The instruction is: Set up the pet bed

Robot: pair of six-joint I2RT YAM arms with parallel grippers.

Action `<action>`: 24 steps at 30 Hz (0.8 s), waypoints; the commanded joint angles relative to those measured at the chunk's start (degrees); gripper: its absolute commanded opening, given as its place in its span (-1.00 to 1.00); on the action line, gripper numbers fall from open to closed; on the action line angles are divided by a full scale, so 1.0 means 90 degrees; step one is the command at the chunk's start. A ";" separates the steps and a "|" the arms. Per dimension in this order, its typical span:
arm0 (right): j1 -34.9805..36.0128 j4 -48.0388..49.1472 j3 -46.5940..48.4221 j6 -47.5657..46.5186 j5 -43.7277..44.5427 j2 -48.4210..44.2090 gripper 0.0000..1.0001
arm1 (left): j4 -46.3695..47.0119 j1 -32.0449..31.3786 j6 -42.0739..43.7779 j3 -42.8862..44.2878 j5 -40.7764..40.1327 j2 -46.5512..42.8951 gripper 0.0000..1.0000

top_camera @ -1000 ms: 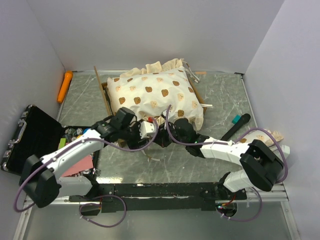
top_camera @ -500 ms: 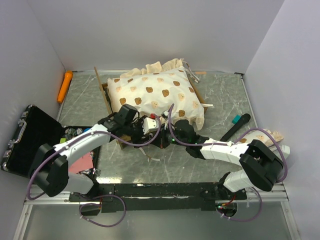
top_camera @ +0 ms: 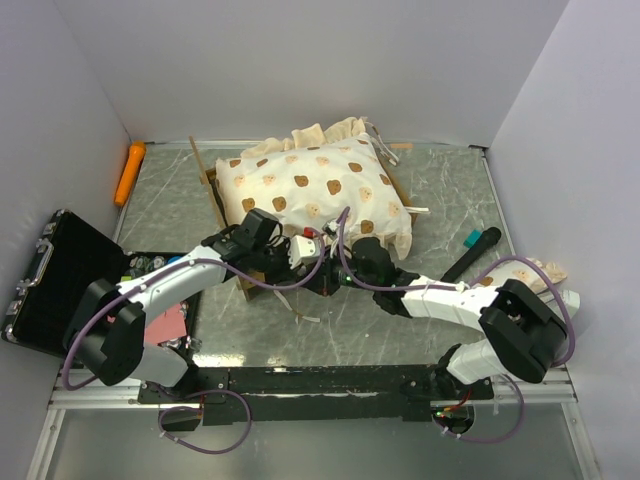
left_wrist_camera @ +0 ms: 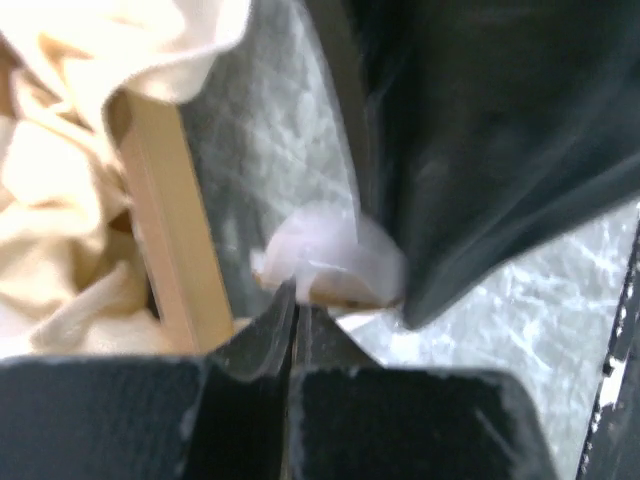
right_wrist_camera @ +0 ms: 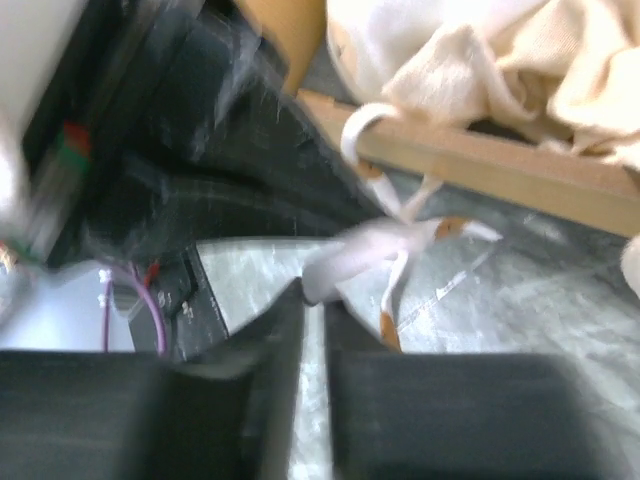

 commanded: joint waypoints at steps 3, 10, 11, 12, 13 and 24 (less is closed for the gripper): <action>-0.0164 -0.0400 -0.0241 -0.1627 -0.0446 -0.0918 -0.09 | 0.0076 0.0397 -0.0105 0.0164 0.0247 -0.0273 -0.99; -0.0135 0.0337 -0.0730 -0.2433 0.0833 -0.0413 0.31 | -0.0110 0.0466 -0.0027 -0.0012 0.0190 -0.0840 -0.99; -0.0115 0.0630 -0.0730 -0.2394 0.0990 -0.0247 0.32 | -0.0139 0.0456 -0.0017 -0.0002 0.0160 -0.0869 -0.99; -0.0076 0.0933 -0.0750 -0.2365 0.1098 -0.0061 0.39 | -0.0187 0.0466 0.0003 0.0017 0.0169 -0.0898 -0.99; -0.0047 0.1313 -0.0760 -0.2345 0.1176 0.0115 0.44 | -0.0246 0.0475 0.0003 0.0046 0.0199 -0.0908 -0.99; 0.0090 0.2224 0.0100 -0.2062 0.1401 0.2019 0.39 | -0.0354 0.0485 0.0052 0.0086 0.0248 -0.0967 -0.99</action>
